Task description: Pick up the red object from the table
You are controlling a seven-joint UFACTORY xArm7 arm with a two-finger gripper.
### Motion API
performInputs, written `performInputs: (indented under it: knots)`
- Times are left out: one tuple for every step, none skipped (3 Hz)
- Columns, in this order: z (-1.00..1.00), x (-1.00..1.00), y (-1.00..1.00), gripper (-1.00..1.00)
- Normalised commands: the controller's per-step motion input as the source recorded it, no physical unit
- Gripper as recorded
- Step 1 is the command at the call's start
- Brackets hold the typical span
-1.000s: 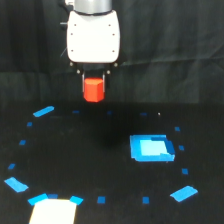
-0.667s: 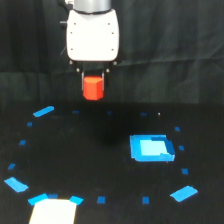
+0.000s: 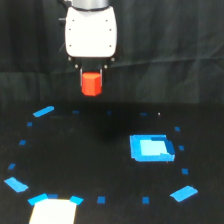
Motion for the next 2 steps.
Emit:
performInputs:
  knots:
    - [-0.27,0.38,-0.01,-1.0]
    - [0.15,-0.22,0.32,-1.0]
